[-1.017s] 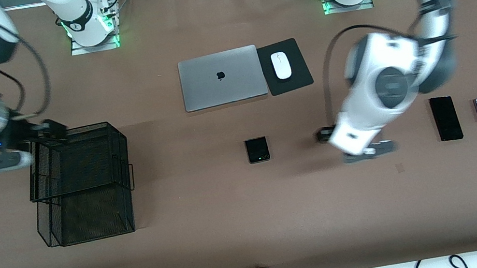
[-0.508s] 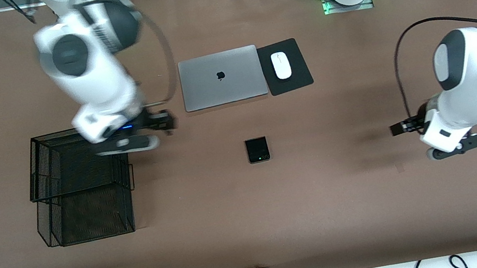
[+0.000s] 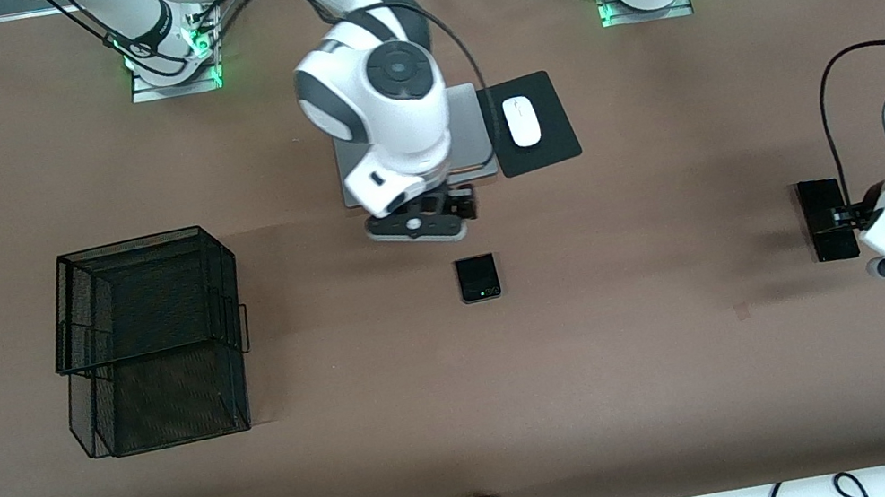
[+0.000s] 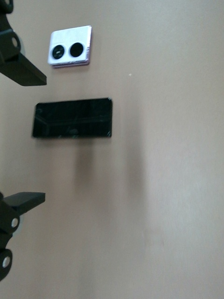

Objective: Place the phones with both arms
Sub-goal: 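Release the flip phone while the right gripper reaches toward it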

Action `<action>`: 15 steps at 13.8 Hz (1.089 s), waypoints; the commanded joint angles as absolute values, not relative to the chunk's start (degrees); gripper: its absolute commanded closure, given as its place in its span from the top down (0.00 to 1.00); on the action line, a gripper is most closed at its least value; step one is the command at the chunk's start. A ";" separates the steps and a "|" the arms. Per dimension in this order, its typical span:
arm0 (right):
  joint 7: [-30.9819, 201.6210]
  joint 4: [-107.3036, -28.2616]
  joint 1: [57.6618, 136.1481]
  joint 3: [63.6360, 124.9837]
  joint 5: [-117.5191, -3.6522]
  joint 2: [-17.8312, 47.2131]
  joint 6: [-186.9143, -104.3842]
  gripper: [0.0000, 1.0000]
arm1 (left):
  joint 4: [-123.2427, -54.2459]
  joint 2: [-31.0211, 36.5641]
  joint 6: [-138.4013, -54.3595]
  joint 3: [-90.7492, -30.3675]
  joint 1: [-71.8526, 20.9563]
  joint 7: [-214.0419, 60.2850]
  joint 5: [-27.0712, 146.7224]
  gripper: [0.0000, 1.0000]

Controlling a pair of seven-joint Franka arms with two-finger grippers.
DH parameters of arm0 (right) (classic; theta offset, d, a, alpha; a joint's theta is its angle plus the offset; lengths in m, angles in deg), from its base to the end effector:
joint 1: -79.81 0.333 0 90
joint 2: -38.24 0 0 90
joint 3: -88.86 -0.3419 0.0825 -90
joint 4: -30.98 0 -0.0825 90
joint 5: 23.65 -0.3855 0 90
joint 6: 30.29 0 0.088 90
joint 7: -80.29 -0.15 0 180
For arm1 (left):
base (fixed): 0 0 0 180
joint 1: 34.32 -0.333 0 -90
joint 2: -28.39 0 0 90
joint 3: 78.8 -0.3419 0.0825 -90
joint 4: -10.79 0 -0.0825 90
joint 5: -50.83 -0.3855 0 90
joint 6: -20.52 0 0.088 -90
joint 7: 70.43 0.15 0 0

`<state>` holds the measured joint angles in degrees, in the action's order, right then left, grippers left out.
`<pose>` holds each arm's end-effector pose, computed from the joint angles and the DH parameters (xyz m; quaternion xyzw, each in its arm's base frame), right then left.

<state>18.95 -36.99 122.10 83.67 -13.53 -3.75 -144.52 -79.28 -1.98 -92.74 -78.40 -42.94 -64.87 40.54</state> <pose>0.5533 0.5501 0.3368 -0.9929 0.1002 -0.0647 0.0010 0.6778 0.1171 0.3036 -0.9948 0.0170 0.0713 0.0702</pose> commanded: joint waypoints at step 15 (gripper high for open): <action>22.98 -33.10 125.34 88.07 -5.90 -20.29 -167.21 1.00 | -104.43 -2.72 -128.72 -76.78 -53.75 -57.24 39.76 1.00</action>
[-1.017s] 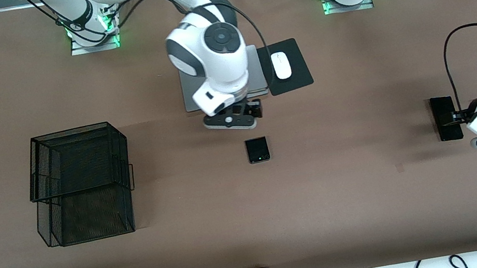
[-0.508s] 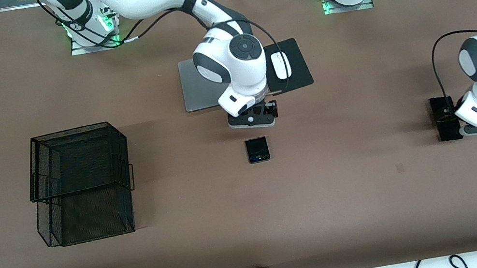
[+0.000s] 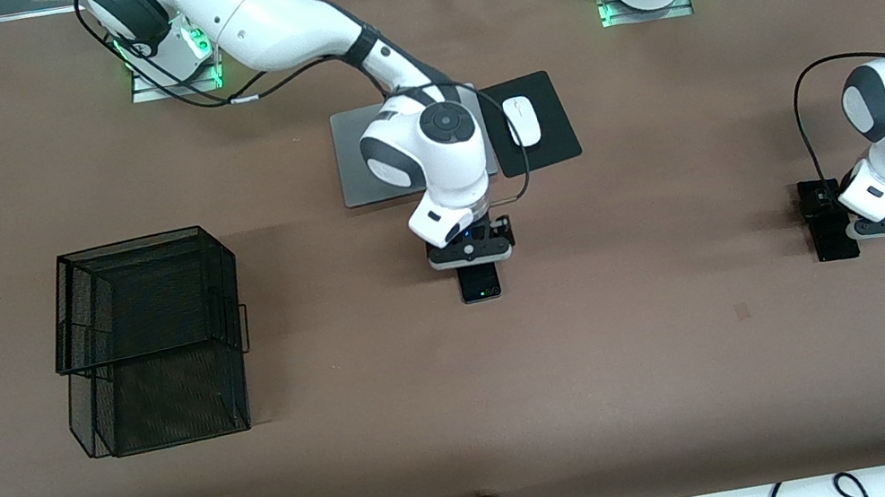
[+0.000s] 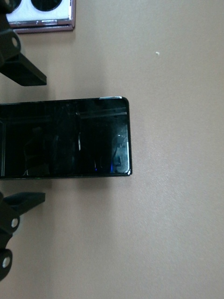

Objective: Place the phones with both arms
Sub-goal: 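Grasp the flip phone with the right gripper while the left grasps the bar phone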

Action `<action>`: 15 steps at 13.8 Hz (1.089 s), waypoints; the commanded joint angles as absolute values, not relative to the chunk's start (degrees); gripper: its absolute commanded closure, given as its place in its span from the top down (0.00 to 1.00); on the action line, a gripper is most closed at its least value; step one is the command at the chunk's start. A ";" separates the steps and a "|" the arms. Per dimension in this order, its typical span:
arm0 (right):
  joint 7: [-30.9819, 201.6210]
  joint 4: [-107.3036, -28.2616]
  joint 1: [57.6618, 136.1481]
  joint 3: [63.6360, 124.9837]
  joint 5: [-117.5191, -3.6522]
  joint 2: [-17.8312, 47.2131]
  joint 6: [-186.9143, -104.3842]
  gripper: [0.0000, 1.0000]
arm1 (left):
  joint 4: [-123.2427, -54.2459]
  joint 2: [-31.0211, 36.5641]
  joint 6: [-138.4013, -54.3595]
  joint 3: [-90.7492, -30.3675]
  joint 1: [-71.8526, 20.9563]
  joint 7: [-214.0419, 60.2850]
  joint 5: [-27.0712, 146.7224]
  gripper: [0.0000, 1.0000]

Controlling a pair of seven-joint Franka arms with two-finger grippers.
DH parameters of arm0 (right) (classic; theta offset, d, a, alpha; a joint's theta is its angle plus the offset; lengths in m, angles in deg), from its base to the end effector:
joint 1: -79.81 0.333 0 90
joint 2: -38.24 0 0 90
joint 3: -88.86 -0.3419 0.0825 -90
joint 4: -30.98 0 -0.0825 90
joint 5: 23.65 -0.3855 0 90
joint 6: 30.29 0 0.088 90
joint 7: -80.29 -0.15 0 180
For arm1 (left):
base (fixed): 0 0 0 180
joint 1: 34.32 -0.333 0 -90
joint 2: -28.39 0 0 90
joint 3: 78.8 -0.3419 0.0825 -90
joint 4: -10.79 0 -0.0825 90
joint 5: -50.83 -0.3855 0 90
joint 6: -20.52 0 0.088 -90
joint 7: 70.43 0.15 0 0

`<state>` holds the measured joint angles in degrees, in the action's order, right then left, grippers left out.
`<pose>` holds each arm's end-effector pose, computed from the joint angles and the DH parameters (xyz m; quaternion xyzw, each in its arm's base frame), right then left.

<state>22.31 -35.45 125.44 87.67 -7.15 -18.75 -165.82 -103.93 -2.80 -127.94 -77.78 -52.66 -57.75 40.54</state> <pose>0.5717 0.5842 0.1798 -0.9891 0.0106 -0.1453 0.0203 0.5981 0.1872 0.1639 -0.9982 0.0336 -0.0103 0.0484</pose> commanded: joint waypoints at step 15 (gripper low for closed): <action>22.81 -32.75 126.21 88.16 -5.90 -24.42 -170.48 0.63 | -103.99 -5.44 -128.72 -71.24 -60.60 -56.80 42.66 1.00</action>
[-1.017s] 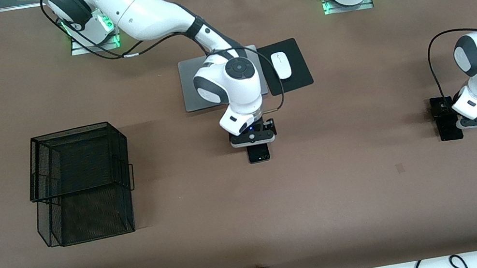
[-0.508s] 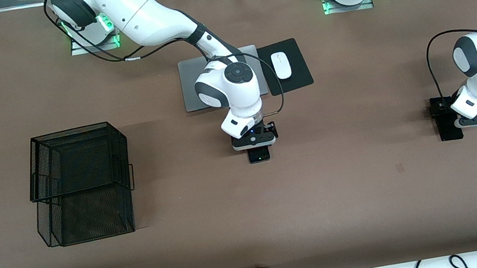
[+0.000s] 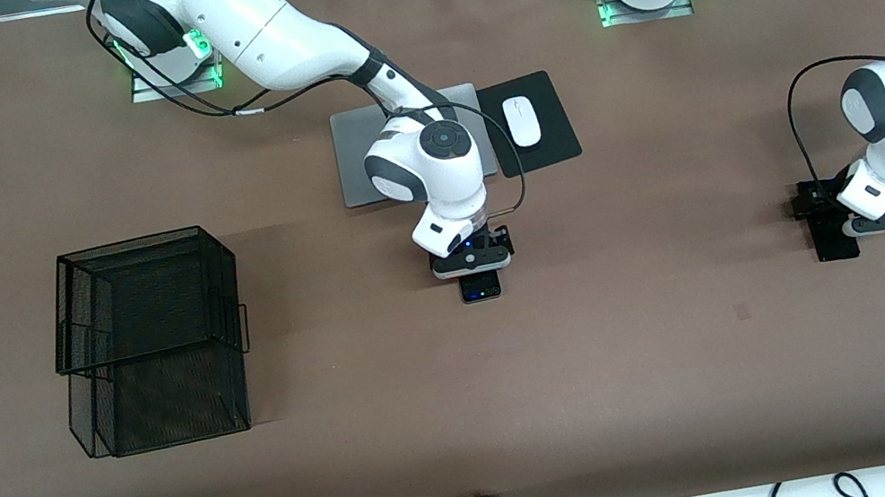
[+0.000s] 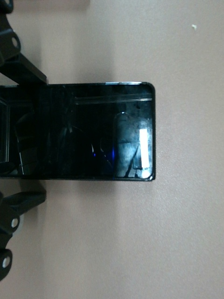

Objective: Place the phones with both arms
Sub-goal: 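Grasp the flip phone with the right gripper while the left grasps the bar phone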

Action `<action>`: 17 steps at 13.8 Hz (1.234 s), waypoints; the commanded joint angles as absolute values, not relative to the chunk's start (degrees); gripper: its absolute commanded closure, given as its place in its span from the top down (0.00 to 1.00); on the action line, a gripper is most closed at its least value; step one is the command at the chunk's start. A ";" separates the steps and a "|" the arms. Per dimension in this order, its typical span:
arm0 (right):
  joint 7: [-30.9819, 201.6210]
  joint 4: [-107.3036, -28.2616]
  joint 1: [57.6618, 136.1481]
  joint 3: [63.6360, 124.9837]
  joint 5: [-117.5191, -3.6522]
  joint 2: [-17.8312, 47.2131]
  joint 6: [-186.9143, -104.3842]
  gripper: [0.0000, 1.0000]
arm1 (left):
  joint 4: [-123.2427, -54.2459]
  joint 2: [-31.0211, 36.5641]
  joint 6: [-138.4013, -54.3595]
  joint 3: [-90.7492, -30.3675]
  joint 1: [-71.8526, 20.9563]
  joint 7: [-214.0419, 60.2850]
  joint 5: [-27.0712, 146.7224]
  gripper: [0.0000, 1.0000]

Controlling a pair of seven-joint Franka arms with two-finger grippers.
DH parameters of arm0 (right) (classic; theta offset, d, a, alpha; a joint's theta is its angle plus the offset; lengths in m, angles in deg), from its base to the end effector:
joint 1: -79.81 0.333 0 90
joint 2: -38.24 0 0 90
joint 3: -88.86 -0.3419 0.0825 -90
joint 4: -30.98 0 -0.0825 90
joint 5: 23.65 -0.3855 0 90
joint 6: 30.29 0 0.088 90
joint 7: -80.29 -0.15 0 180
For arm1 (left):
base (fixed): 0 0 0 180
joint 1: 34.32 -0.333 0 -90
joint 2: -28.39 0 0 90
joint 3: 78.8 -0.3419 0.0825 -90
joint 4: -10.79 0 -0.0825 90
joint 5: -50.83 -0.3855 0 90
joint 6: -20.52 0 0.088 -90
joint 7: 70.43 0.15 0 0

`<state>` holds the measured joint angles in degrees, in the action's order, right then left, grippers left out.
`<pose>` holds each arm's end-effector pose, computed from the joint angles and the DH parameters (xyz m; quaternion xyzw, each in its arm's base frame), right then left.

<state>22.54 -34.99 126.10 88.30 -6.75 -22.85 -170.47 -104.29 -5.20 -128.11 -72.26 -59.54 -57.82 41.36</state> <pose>0.5665 0.5887 0.1344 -0.9883 -0.0046 -0.1503 0.0269 0.5849 0.1976 0.1379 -0.9999 0.0080 0.0000 0.0121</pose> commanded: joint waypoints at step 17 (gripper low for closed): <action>30.43 -22.72 122.27 87.89 -11.59 -6.69 -131.65 0.00 | -94.88 1.14 -106.98 -67.47 -59.99 -56.45 42.66 0.38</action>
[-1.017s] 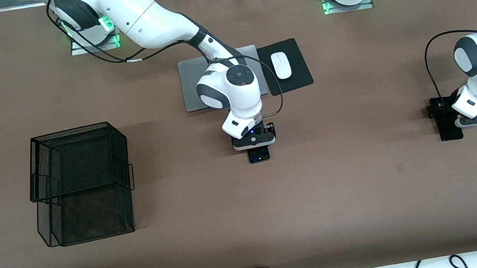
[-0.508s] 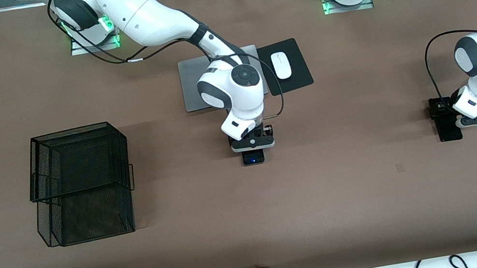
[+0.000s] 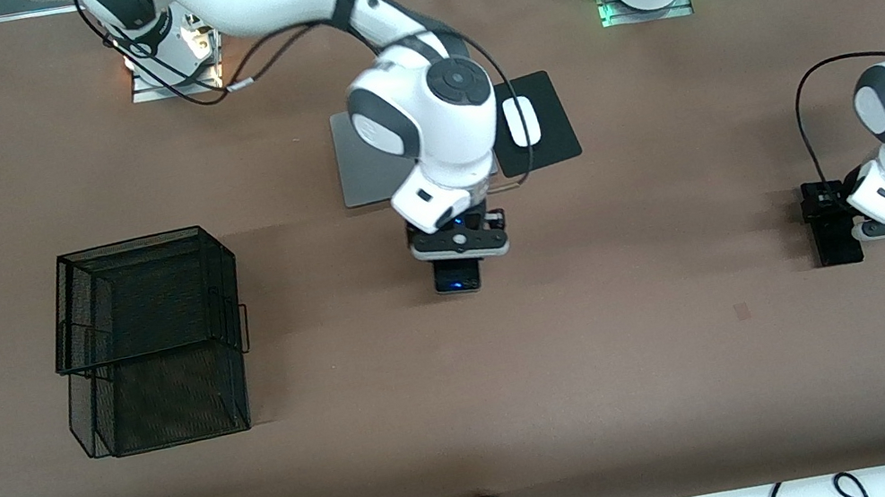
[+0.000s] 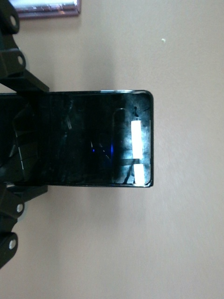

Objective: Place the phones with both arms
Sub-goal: 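Grasp the flip phone with the right gripper while the left grasps the bar phone, then drop the flip phone into the basket while the left gripper sets down the bar phone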

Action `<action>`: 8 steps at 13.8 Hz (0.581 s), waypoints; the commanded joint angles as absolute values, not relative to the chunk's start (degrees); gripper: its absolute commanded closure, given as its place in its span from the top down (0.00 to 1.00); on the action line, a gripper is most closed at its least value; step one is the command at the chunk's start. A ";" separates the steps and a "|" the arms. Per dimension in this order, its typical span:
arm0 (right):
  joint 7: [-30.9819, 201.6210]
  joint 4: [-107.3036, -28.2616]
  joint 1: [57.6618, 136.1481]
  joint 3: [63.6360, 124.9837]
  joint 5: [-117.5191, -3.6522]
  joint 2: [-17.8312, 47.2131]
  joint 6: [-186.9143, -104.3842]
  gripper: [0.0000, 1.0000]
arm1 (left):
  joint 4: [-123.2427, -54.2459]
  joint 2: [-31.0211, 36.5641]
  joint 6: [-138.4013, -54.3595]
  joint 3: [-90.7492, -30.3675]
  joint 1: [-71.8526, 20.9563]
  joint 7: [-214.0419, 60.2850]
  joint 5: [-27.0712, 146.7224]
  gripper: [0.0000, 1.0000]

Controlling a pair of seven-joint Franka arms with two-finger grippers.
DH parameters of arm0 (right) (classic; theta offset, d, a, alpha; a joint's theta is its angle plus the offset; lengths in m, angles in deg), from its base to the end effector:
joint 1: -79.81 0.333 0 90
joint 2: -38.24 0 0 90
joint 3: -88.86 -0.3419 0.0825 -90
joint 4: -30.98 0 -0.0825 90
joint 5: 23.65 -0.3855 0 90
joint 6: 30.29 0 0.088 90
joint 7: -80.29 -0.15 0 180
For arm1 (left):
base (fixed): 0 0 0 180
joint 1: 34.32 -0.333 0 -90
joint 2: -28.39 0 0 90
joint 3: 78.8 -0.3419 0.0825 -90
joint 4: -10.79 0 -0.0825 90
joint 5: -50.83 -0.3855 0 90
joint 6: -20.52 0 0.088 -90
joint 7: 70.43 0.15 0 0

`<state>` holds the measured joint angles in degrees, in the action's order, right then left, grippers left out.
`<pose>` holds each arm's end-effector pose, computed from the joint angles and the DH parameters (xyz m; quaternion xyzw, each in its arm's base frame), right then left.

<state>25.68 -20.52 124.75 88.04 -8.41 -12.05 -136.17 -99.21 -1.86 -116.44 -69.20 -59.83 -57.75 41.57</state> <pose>0.5903 0.5546 0.3505 0.9906 -0.0476 0.1174 0.0519 0.6073 0.1820 0.1925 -0.9994 0.0220 0.0252 0.0053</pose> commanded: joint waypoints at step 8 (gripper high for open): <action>60.47 -68.88 116.63 105.70 -21.54 24.66 -145.74 0.00 | -76.75 1.94 -81.43 -52.53 -57.45 -70.66 42.84 0.37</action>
<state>52.96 -47.19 116.24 100.74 -19.98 10.69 -137.44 -78.86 2.57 -83.24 -55.00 -59.22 -65.94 41.94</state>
